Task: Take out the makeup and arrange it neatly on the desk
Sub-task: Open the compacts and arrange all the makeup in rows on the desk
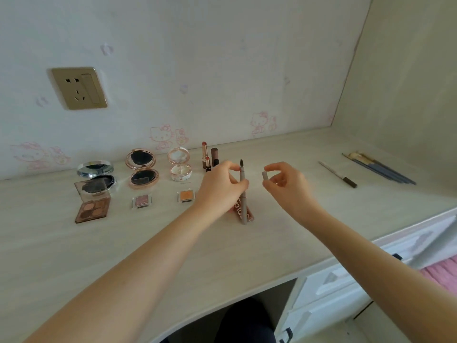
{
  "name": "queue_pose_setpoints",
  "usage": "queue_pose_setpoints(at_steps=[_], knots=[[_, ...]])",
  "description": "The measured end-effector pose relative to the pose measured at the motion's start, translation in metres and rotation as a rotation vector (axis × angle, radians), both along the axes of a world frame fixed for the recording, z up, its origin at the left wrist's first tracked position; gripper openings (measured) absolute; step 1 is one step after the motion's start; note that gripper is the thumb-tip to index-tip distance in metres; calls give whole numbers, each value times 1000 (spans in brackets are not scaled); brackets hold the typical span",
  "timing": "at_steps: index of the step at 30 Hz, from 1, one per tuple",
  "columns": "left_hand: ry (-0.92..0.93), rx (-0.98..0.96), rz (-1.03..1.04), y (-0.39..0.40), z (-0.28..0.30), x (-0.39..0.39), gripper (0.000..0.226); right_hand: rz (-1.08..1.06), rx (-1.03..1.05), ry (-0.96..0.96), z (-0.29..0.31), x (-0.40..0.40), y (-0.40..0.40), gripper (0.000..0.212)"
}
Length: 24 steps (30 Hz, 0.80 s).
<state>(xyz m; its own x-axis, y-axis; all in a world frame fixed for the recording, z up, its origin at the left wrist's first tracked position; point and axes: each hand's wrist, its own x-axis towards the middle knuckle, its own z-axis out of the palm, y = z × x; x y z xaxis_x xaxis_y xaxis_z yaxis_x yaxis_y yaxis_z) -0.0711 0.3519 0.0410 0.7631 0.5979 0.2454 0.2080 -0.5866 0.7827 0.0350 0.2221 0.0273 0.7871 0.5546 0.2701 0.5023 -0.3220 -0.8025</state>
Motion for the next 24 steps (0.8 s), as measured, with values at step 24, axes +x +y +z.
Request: queue_pose_setpoints(at_steps=[24], knots=[[315, 686, -52, 0, -32, 42, 31, 130, -357, -260, -27, 42, 13, 28]])
